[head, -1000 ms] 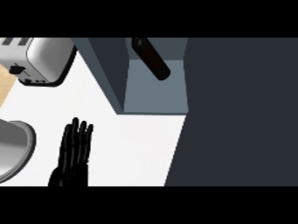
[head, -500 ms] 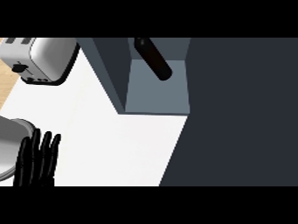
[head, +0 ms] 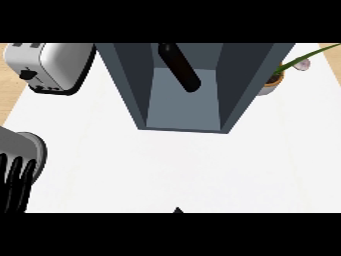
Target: Pick up the wine, place it into the cabinet and close the cabinet
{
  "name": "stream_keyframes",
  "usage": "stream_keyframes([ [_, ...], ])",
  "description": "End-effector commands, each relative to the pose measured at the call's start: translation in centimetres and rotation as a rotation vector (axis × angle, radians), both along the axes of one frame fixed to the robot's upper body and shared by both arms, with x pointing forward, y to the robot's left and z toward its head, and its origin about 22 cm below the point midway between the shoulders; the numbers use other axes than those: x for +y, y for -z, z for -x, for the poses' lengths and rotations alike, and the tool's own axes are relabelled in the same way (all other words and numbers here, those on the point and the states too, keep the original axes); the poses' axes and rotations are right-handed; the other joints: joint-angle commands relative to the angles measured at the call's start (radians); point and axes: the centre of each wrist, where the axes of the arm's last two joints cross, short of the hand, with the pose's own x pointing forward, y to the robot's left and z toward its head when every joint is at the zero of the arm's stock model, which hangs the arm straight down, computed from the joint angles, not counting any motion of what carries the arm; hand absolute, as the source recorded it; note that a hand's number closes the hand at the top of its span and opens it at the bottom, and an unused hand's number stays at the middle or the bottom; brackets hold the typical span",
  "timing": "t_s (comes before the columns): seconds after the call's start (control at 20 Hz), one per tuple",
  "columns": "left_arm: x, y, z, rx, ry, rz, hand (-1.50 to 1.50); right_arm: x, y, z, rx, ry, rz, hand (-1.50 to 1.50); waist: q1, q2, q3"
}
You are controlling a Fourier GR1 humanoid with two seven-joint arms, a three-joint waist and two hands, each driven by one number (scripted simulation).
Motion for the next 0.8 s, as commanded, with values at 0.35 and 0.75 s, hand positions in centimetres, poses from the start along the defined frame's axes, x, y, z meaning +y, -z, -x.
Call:
stream_keyframes([
  [0.35, 5.0, -2.3, 0.0, -0.021, 0.045, -0.011, -1.50, 6.7, -2.8, -3.2, -0.042, -0.033, -0.027, 1.50, 0.027, 0.008, 0.001],
  [0.75, 7.1, -2.6, -0.5, -0.042, 0.074, -0.002, -1.50, 12.0, -7.2, -9.9, -0.041, 0.029, 0.002, 1.50, 0.040, 0.014, 0.002],
])
